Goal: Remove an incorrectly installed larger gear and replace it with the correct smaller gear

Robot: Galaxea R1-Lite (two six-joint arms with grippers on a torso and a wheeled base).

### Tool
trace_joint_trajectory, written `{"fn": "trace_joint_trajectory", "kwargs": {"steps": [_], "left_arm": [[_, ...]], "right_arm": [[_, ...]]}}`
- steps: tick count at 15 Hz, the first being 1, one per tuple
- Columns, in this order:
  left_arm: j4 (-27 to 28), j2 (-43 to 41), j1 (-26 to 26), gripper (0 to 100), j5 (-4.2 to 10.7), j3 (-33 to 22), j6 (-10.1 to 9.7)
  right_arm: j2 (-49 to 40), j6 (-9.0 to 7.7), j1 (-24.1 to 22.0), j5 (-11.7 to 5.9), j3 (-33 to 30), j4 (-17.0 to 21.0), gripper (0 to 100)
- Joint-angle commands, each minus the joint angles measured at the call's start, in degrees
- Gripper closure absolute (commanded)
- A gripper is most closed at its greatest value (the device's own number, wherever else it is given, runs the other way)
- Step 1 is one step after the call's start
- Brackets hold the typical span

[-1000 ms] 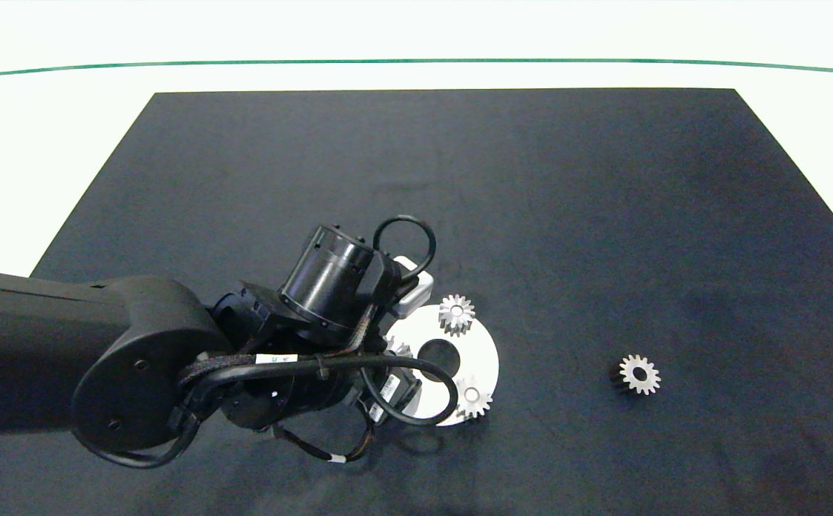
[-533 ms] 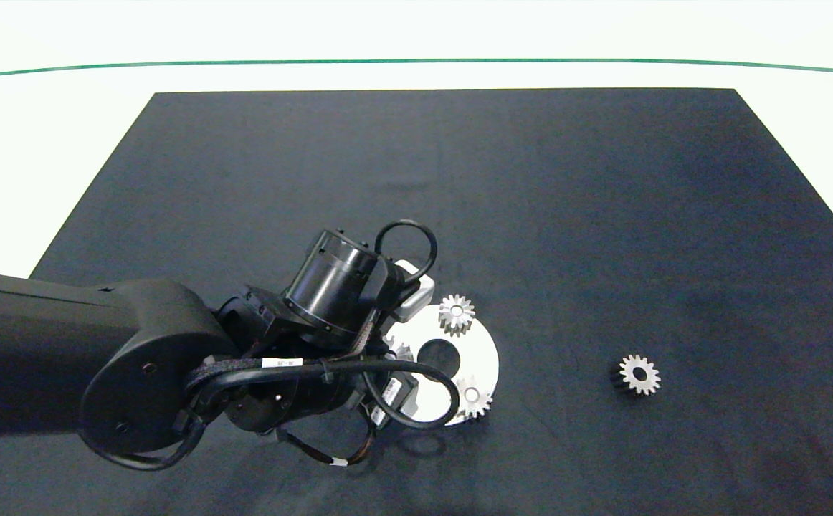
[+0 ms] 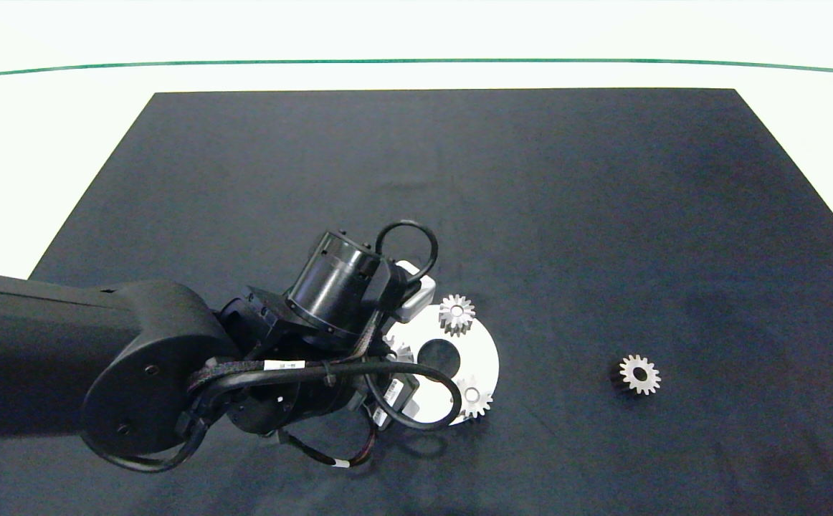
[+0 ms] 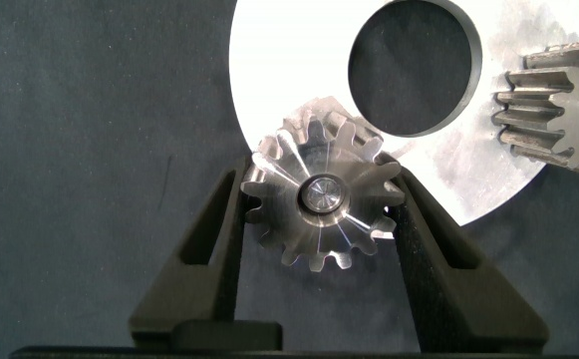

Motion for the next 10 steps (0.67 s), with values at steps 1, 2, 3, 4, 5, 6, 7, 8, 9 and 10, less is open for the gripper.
{"fn": "trace_joint_trajectory", "kwargs": {"steps": [1, 2, 3, 4, 5, 6, 7, 8, 9, 10], "left_arm": [[0.0, 0.1, -0.1, 56, 0.05, 0.1, 0.07], [0.1, 0.1, -0.1, 58, 0.05, 0.1, -0.10], [0.1, 0.2, 0.0, 61, 0.05, 0.1, -0.37], [0.1, 0.3, 0.0, 62, 0.05, 0.2, -0.37], [0.1, 0.3, 0.0, 64, 0.05, 0.2, -0.45], [0.1, 0.4, 0.0, 67, -0.03, 0.3, -0.37], [0.1, 0.4, 0.0, 68, 0.05, 0.3, -0.37], [0.1, 0.4, -0.1, 70, -0.03, 0.4, -0.37], [0.1, 0.4, -0.2, 72, -0.03, 0.5, -0.37], [0.1, 0.4, -0.4, 72, 0.05, 0.4, -0.37]], "right_arm": [[0.0, 0.00, 0.0, -0.01, 0.0, 0.1, 0], [0.1, 0.00, 0.0, -0.01, 0.0, 0.1, 0], [0.1, 0.00, 0.0, -0.01, 0.0, 0.1, 0], [0.1, 0.00, 0.0, -0.01, 0.0, 0.1, 0], [0.1, 0.00, 0.0, -0.01, 0.0, 0.1, 0], [0.1, 0.00, 0.0, -0.01, 0.0, 0.1, 0], [0.1, 0.00, 0.0, -0.01, 0.0, 0.1, 0], [0.1, 0.00, 0.0, -0.01, 0.0, 0.1, 0], [0.1, 0.00, 0.0, -0.01, 0.0, 0.1, 0], [0.1, 0.00, 0.0, -0.01, 0.0, 0.1, 0]]}}
